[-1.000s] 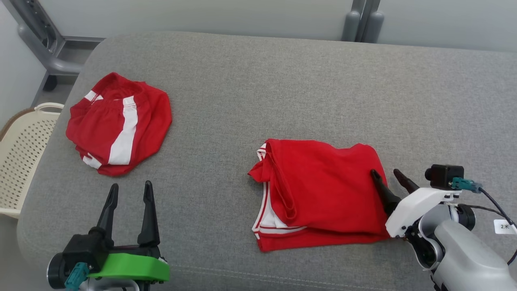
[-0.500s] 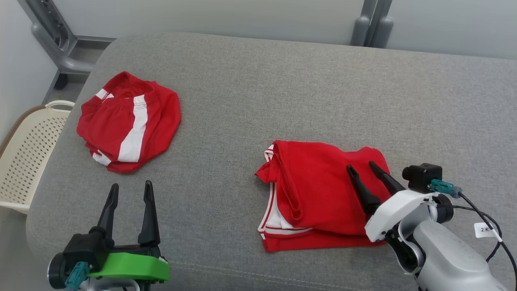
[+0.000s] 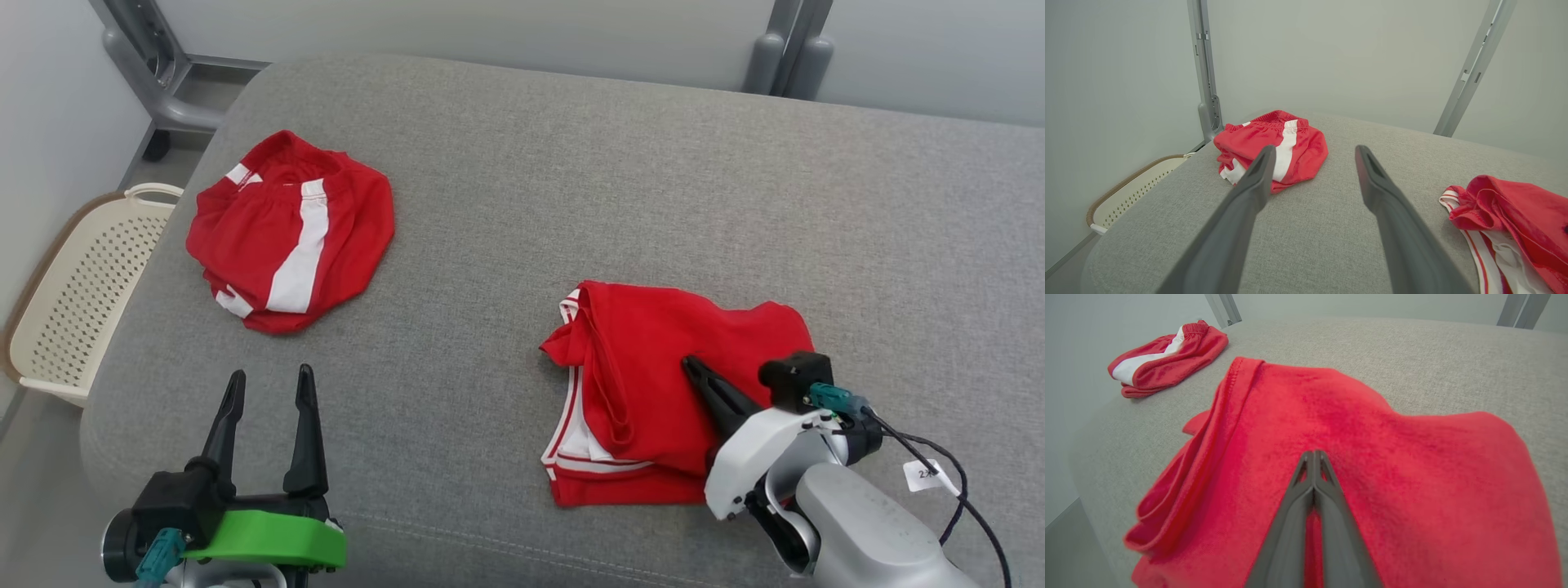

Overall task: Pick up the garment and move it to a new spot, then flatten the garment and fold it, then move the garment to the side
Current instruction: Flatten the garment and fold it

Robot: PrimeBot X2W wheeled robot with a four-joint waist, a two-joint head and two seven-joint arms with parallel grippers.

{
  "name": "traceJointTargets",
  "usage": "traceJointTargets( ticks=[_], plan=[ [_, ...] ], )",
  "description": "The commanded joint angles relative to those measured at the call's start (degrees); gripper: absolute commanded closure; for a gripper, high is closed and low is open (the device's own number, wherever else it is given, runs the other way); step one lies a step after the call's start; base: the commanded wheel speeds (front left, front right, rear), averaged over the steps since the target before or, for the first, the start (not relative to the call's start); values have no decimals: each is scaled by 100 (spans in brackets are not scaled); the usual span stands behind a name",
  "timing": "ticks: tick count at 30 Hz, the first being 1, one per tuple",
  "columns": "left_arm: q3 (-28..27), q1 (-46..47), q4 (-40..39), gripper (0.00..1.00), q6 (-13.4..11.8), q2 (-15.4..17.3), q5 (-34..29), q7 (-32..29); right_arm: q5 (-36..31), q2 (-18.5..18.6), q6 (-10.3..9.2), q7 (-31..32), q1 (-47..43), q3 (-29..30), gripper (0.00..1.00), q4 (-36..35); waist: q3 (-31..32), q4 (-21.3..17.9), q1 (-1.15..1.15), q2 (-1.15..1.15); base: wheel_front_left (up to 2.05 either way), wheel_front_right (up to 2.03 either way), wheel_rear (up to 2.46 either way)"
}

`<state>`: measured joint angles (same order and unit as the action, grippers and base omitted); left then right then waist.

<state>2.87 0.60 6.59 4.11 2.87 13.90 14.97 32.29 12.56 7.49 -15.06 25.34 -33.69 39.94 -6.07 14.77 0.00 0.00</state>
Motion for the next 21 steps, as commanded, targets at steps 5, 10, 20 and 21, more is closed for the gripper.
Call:
traceJointTargets(
  ticks=[5, 10, 20, 21],
  plan=[
    [7, 100, 7, 0, 16, 5, 27, 18, -84, -226, 0, -25, 43, -118, 100, 130, -57, 151, 0, 0, 0, 0, 0],
    [29, 149, 29, 0, 9, 5, 61, 19, -85, -406, 0, -25, 65, -306, 100, 234, -96, 248, 0, 0, 0, 0, 0],
    [75, 146, 30, 0, -46, 5, 111, 18, 112, -676, 0, -25, -8, -806, 100, 247, -116, 415, 0, 0, 0, 0, 0],
    [80, 147, 31, 0, -57, 5, 118, 18, 142, -690, 0, -25, -14, -866, 100, 242, -116, 426, 0, 0, 0, 0, 0]
  ],
)
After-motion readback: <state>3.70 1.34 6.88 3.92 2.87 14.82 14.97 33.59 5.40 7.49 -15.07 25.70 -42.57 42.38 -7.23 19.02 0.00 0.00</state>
